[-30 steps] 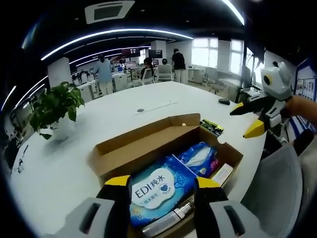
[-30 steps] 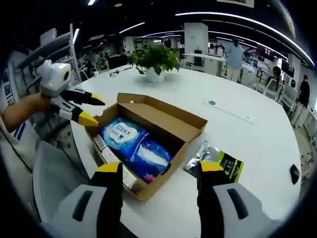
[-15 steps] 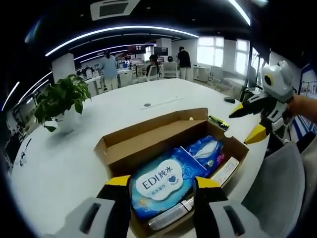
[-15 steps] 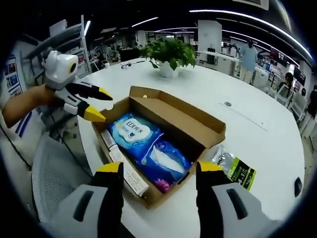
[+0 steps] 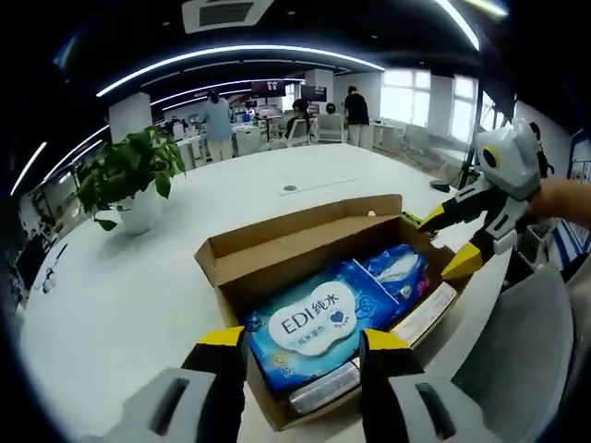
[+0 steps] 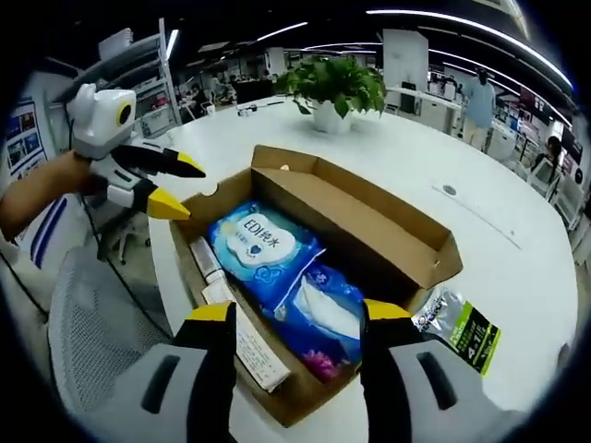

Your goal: Operate the shoe box by opening the lid, removing the specified soft item, and placing it in the target area until the item is outside and the box remains undamaged.

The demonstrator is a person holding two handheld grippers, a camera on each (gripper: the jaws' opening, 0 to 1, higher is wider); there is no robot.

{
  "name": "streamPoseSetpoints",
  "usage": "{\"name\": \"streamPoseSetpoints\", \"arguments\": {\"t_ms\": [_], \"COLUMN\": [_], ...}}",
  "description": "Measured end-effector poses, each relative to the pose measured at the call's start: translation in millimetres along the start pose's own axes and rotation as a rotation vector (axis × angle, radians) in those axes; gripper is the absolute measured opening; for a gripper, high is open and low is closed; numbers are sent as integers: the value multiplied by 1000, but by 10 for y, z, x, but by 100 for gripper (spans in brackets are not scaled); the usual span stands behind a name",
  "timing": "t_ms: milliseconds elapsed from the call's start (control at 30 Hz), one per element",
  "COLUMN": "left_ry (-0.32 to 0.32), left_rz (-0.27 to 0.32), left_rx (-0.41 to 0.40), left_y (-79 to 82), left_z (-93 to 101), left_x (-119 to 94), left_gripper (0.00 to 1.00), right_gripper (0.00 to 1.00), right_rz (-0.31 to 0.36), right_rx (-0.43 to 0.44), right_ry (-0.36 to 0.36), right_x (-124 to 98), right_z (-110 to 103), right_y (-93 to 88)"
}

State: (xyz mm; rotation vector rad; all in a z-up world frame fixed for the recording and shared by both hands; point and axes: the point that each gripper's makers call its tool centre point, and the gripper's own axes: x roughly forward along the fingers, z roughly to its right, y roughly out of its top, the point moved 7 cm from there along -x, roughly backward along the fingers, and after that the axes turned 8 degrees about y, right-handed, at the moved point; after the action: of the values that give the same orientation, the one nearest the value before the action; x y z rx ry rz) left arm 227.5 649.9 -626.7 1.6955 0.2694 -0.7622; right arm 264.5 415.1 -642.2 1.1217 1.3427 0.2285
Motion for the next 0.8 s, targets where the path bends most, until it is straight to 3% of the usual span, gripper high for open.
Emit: {"name": "streamPoseSetpoints", "arguments": {"t_ms": [267, 367, 600, 800], "left_ry": [72, 88, 138, 158], "left_rz": [-14, -42, -81, -127], "left_rx": [-36, -74, -86, -114], "left_y": [-123, -192, -347, -458], "left_z": [-128, -162, -184, -189], "left_x": [-51, -64, -70, -53], "left_gripper": [41, 30, 26, 15], "right_gripper": [44, 40, 38, 35], "right_rz": [-21, -24, -50, -77], "right_rx": [-5, 5, -31, -63], "right_ry": [21, 32, 57, 67], "right_x": [216, 283, 472, 622], "right_z": [37, 42, 72, 112], "right_y": [15, 24, 48, 71]}}
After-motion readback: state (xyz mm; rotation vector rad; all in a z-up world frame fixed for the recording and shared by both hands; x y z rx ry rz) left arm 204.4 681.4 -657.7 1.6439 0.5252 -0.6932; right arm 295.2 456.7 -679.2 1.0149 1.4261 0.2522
